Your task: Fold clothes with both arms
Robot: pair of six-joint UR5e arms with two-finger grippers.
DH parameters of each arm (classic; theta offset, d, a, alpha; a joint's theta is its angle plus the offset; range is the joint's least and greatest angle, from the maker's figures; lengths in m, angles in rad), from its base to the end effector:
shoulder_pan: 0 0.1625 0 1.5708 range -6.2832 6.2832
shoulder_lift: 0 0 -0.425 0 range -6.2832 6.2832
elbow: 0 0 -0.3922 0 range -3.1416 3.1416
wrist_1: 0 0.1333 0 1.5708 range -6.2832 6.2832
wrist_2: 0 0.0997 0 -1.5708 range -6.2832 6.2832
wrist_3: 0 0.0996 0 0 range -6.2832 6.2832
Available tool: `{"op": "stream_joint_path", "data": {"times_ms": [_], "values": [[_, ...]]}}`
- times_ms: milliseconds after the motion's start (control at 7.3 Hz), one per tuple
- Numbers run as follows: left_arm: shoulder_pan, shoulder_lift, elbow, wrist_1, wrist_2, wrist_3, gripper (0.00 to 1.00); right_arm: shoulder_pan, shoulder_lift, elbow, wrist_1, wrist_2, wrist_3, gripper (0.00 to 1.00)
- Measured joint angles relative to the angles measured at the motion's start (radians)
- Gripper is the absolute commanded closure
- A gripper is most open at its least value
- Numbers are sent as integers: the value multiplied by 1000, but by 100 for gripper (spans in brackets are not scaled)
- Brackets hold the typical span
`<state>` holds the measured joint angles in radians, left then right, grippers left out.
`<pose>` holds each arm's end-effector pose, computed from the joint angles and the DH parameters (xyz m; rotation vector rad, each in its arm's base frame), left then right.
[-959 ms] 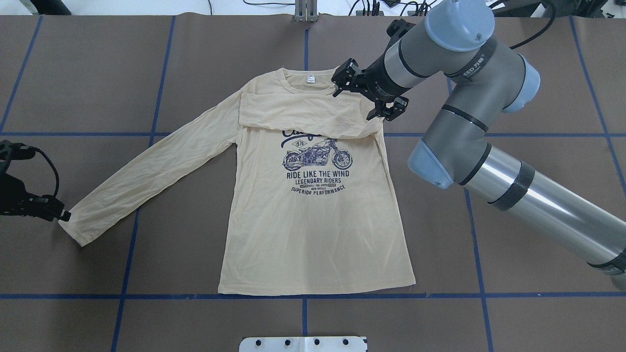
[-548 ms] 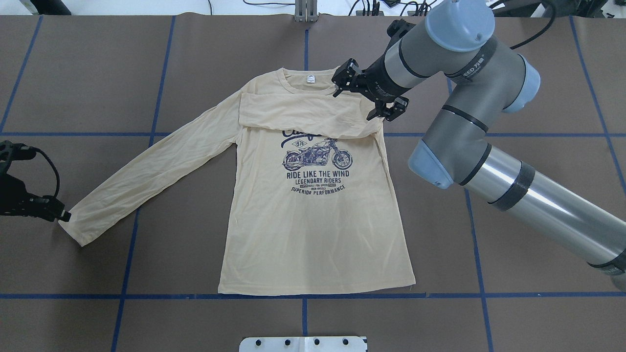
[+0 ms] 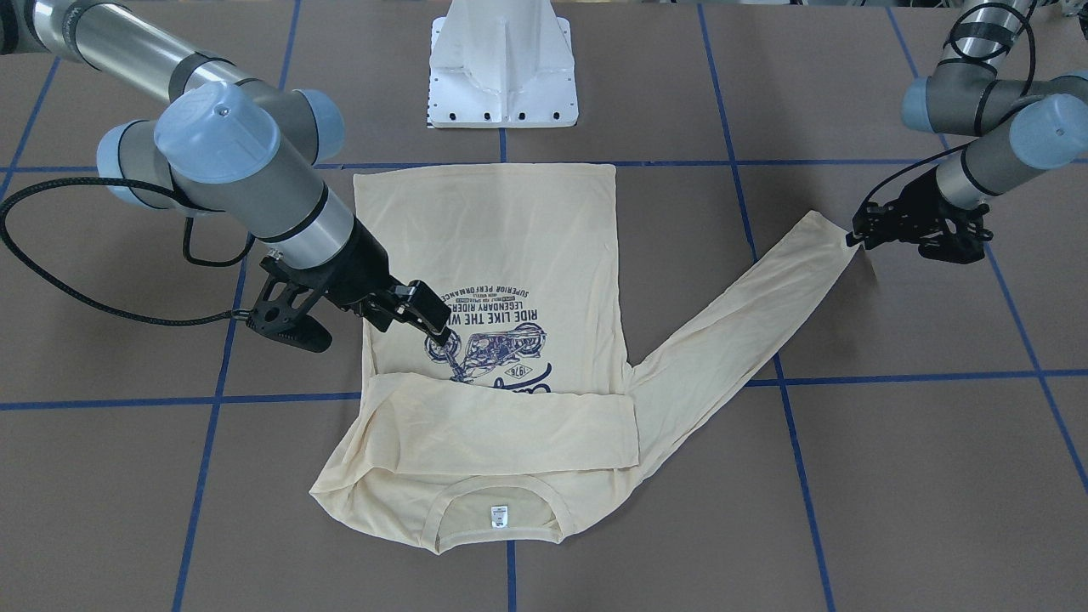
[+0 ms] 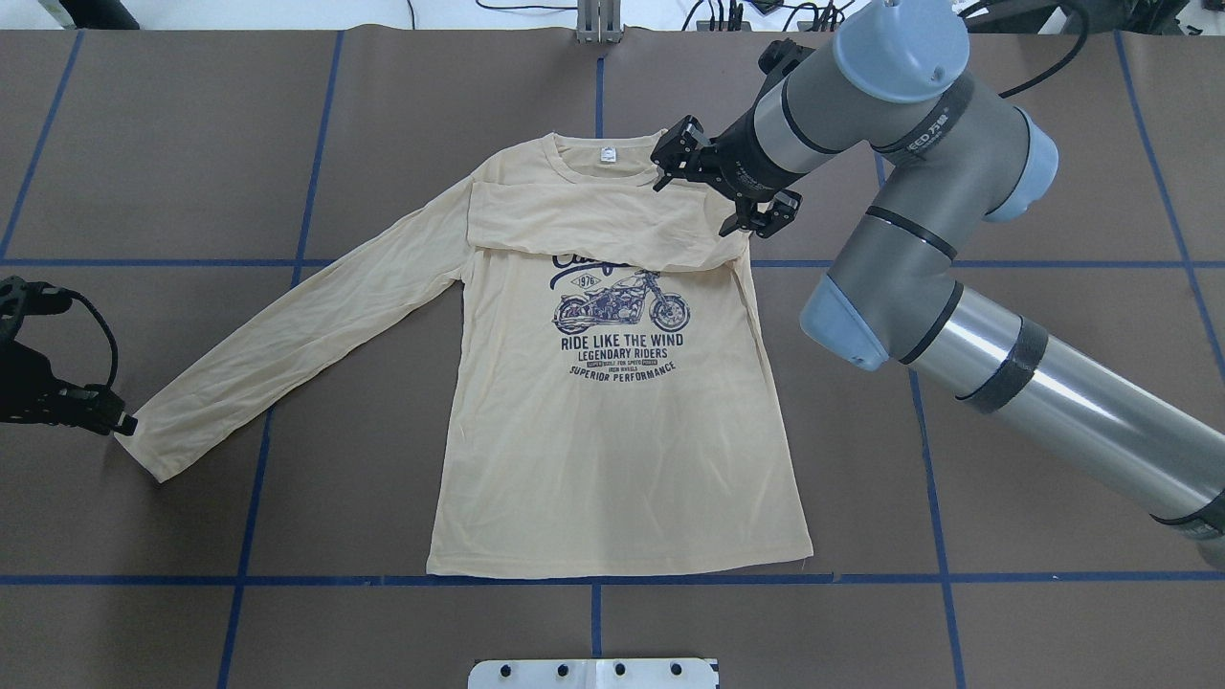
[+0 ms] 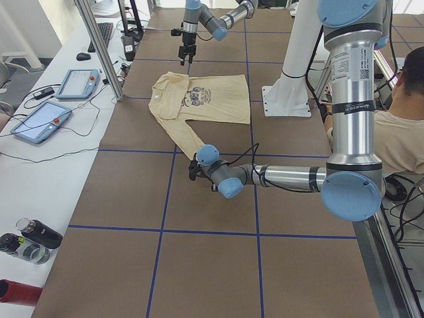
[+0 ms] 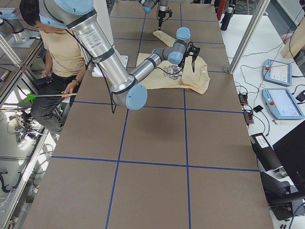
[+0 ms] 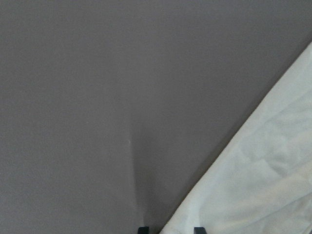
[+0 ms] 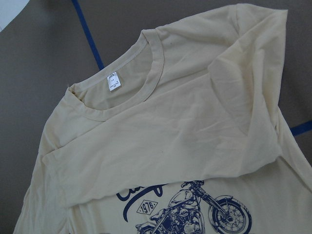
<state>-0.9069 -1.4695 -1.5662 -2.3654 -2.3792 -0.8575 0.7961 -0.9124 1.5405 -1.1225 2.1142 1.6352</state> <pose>0.2399 -0.4061 0.6165 -0.0635 1.0069 0.1013 -0.4310 -0.5573 0.2209 -0.0824 -1.1620 0.4703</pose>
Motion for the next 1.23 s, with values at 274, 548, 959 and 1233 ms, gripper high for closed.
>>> {"op": "stream_joint_path", "data": {"times_ms": [274,548,959,1233], "values": [[1,0,1,0,0,0,80,1,-9,5,1,1,0,6],[4,0,8,-1,-1,0,92,3,-12,9,-1,1,0,6],[10,1,1,-8,6,-45,100,14,-12,14,-6,12,1,8],[14,3,-124,22,-20,-160,100,70,-22,19,-6,90,1,9]]}}
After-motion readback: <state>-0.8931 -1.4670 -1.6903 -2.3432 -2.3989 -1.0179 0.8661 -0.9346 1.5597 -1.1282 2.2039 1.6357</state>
